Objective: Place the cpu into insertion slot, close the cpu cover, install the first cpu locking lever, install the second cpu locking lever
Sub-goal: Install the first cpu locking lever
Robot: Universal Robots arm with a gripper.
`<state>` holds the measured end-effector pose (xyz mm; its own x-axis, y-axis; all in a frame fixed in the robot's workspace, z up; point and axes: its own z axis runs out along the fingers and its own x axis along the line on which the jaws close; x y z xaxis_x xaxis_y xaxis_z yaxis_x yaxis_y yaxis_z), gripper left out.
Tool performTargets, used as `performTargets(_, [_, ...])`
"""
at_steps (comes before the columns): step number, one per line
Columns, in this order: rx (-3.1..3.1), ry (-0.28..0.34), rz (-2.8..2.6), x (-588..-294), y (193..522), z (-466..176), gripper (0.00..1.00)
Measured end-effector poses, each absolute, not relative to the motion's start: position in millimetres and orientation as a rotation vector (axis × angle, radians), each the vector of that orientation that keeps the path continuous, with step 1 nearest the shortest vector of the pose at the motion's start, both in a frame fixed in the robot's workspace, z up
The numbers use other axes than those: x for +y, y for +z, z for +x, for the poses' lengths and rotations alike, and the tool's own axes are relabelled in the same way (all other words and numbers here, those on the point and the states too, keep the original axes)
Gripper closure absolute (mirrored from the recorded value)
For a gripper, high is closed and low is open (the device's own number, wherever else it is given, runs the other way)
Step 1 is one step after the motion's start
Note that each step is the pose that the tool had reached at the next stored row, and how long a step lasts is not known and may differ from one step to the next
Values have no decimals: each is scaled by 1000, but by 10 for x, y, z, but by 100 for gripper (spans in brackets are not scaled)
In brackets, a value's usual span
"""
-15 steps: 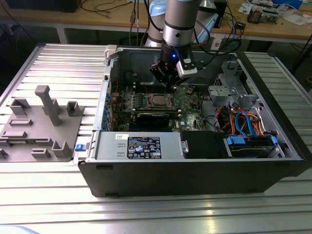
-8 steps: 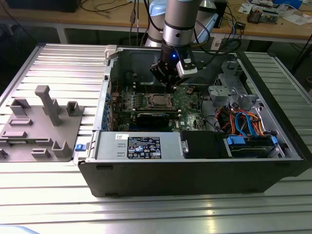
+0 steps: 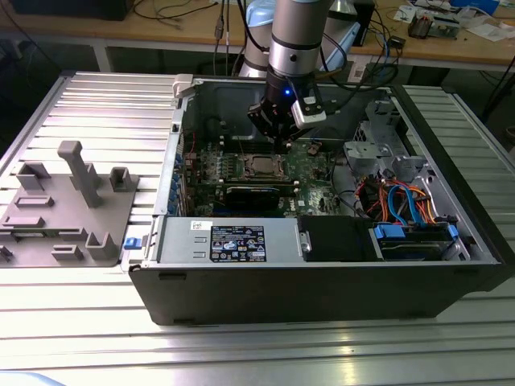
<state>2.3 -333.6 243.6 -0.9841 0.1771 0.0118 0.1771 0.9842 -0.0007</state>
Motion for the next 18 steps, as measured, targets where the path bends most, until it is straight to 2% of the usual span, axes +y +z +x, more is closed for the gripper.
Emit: performTargets(18, [-3120,0,-250,-3336,2436,23,89])
